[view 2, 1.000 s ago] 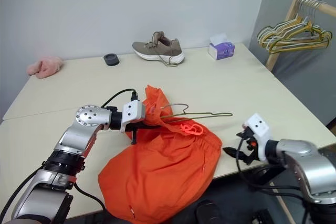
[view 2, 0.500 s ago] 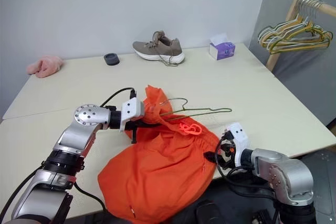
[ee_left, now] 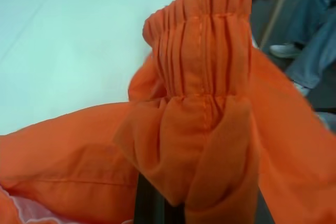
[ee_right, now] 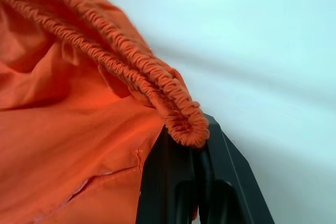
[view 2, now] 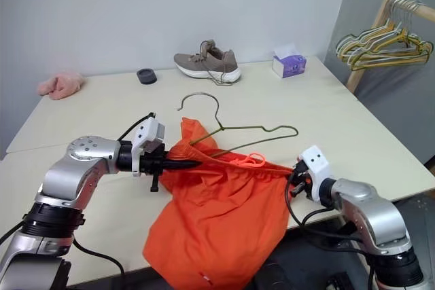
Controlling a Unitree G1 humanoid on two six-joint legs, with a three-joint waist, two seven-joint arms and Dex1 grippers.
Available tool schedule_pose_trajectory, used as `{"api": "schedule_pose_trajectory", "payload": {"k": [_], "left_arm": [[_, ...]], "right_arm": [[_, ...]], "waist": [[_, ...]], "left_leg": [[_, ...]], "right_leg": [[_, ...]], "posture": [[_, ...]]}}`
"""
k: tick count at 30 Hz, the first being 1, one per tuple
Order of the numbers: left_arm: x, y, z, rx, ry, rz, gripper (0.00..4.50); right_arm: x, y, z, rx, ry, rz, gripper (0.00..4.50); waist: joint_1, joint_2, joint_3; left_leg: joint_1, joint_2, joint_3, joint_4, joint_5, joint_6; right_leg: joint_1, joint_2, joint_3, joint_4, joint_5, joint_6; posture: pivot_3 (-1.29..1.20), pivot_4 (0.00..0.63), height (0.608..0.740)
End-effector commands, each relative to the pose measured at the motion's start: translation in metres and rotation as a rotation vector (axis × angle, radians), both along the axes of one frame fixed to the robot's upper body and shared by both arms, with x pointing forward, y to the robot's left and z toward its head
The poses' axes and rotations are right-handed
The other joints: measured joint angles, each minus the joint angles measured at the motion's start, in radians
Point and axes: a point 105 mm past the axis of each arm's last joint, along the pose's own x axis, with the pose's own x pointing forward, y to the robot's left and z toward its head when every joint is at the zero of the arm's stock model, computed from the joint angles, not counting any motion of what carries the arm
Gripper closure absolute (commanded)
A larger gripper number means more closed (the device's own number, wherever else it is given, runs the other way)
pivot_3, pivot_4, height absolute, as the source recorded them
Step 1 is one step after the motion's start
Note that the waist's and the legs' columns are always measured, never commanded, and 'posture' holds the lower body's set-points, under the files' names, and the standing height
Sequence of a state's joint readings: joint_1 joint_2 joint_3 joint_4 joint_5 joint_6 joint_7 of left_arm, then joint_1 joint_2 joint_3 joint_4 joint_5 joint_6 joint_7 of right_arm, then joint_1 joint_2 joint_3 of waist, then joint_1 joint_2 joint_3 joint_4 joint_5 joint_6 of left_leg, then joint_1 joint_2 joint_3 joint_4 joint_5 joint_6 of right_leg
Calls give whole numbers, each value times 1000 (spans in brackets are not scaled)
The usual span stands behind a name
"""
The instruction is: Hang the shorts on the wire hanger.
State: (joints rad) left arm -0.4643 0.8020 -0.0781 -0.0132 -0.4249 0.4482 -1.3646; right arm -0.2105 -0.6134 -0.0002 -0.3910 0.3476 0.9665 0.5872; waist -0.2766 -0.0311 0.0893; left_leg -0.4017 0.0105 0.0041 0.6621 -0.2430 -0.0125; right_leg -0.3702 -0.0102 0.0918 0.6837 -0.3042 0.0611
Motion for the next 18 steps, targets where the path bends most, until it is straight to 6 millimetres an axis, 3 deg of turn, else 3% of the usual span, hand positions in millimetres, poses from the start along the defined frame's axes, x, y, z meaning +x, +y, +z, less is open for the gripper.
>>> {"api": "schedule_pose_trajectory", "payload": {"k": [1,18], "left_arm": [[-6,9,13,34,-34,-40,4500],[10,33,-11,229,-111,-5,4500]], "right_arm": [[12,-32,20,-46,-73,-84,4483],[4,-25,34,-51,-113,-36,4483]], "waist": [[1,0,0],[1,0,0]], "left_leg": [[0,0,0,0,0,0],[-1,0,1,-1,0,0]], "right_leg": [[0,0,0,-1,0,0],[0,0,1,-2,0,0]], "posture": [[-262,46,740],[-284,48,740]]}}
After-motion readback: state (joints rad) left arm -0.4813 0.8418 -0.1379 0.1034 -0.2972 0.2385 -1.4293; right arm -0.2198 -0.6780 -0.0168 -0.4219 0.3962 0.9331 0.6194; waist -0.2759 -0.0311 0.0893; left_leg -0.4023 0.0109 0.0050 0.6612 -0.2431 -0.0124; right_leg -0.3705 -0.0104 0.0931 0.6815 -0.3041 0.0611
